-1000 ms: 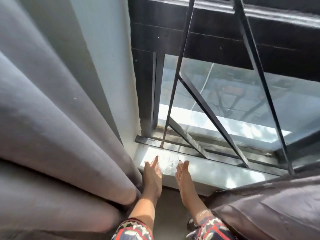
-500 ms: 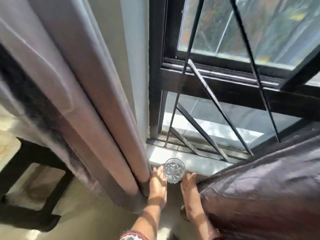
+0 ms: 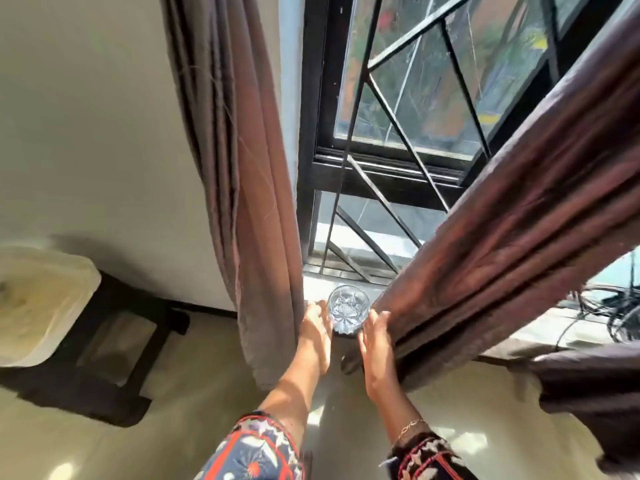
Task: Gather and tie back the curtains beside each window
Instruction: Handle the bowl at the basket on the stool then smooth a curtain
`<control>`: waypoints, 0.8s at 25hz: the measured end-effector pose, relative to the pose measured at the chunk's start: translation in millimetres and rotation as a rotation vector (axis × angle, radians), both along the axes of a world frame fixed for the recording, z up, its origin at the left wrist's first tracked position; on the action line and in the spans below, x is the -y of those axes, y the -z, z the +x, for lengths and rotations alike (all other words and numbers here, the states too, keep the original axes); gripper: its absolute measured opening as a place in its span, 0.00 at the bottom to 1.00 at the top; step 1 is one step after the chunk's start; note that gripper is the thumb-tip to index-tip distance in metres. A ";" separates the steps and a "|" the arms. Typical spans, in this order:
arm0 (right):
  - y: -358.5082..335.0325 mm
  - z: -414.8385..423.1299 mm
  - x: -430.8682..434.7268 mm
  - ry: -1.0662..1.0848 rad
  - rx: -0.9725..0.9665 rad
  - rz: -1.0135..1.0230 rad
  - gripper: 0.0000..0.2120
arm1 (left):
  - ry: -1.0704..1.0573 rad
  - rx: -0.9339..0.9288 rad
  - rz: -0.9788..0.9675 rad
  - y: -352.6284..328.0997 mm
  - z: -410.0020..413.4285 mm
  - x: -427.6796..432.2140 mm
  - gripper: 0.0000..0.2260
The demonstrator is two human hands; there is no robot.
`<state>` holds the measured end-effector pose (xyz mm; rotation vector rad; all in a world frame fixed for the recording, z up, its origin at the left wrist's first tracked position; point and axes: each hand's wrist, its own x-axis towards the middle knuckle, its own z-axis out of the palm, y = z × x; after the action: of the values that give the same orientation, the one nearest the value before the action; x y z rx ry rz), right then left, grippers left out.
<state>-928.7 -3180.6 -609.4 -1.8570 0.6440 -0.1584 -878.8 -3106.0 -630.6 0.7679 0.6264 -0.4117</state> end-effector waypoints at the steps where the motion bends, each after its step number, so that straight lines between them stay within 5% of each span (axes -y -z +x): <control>1: 0.3 -6.2 -2.8 -0.030 0.026 -0.053 0.33 | 0.022 0.003 0.020 -3.7 -7.2 -2.5 0.21; 5: 3.2 -39.3 -6.3 -0.036 0.026 0.079 0.25 | 0.050 0.058 0.002 -15.6 -43.6 -23.1 0.23; 7: -13.8 -61.4 -14.1 0.167 0.152 0.865 0.18 | 0.005 0.065 -0.021 -23.6 -63.6 -39.9 0.23; 8: -18.5 -75.5 -24.9 -0.042 0.258 0.823 0.16 | -0.010 0.065 -0.014 -28.0 -74.7 -48.6 0.23; 10: -11.9 -95.4 -46.0 -0.187 0.100 0.062 0.25 | -0.010 0.058 0.007 -44.4 -99.9 -66.8 0.23; 11: -17.6 -106.2 -55.1 -0.208 0.041 0.058 0.27 | -0.014 0.078 0.017 -51.3 -112.8 -78.0 0.23; 14: -32.7 -120.2 -101.3 -0.296 0.012 0.242 0.34 | -0.021 0.206 0.041 -65.0 -147.2 -123.6 0.38; 16: -34.7 -126.2 -122.7 -0.326 -0.031 0.479 0.35 | 0.002 0.248 0.079 -65.4 -154.7 -150.6 0.31; 18: -44.2 -128.3 -148.1 -0.490 0.063 0.381 0.28 | -0.050 0.198 0.104 -66.5 -155.0 -181.5 0.25; 19: -48.6 -126.5 -163.0 -0.473 0.175 0.521 0.24 | -0.083 0.182 0.131 -67.4 -152.8 -196.2 0.25; 20: -55.1 -124.8 -177.1 -0.488 0.222 1.026 0.22 | -0.120 0.165 0.160 -68.3 -150.3 -212.1 0.25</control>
<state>-1053.4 -3003.6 -554.3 -0.9257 0.0443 0.2517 -1029.1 -2893.9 -562.3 0.9015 0.5519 -0.1870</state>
